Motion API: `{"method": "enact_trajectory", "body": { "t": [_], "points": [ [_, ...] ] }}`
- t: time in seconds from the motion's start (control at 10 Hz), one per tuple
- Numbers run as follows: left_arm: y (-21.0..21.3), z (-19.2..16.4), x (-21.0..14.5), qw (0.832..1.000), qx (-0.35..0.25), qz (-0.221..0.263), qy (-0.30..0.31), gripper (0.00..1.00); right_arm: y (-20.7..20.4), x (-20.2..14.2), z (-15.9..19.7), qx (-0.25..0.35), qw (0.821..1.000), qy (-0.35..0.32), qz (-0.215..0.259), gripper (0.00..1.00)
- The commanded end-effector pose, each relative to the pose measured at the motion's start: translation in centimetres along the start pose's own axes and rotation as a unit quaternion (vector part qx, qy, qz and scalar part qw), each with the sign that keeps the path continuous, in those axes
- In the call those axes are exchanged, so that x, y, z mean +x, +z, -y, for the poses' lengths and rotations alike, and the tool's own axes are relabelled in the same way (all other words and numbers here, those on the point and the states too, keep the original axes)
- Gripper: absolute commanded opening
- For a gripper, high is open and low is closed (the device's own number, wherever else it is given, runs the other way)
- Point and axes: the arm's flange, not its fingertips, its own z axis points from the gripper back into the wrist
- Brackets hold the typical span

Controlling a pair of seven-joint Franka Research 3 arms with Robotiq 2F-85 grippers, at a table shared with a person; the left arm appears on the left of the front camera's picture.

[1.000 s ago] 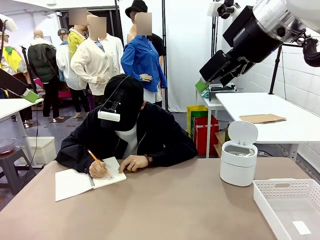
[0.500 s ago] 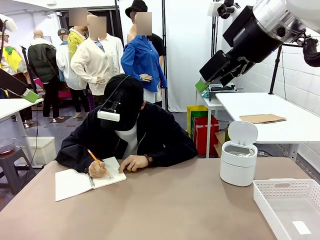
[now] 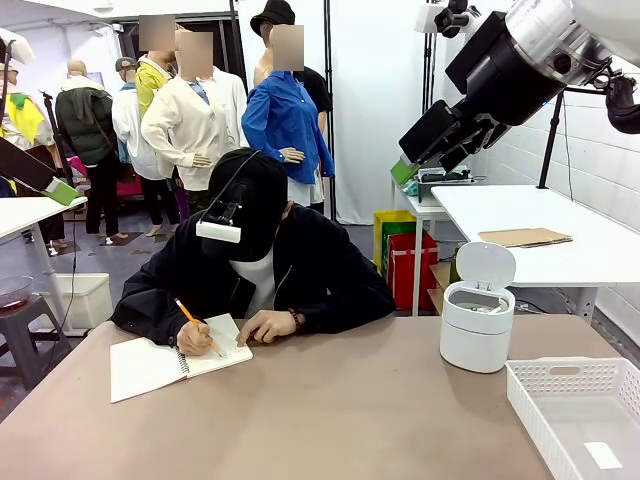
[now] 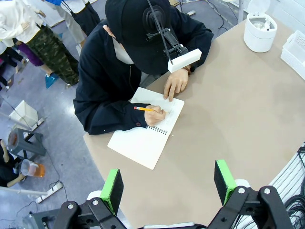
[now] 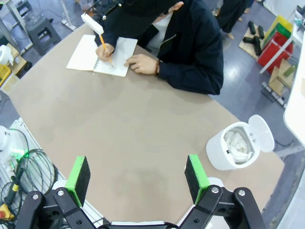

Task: Sort the paper based on its condition.
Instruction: If a person hands you a paper, place it in the Organizing basket , and if it's crumpled, put it in the Trash can.

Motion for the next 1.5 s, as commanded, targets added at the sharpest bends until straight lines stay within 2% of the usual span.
{"method": "enact_trajectory", "body": {
  "t": [0.0,1.4],
  "points": [
    [0.02,-0.01,-0.01,1.000,-0.001,0.000,0.002,1.00,0.01,0.00,-0.04,0.001,1.000,0.000,0.000,1.00],
    [0.02,-0.01,-0.01,1.000,-0.001,0.000,0.002,1.00,0.01,0.00,-0.04,0.001,1.000,0.000,0.000,1.00]
  ]
}}
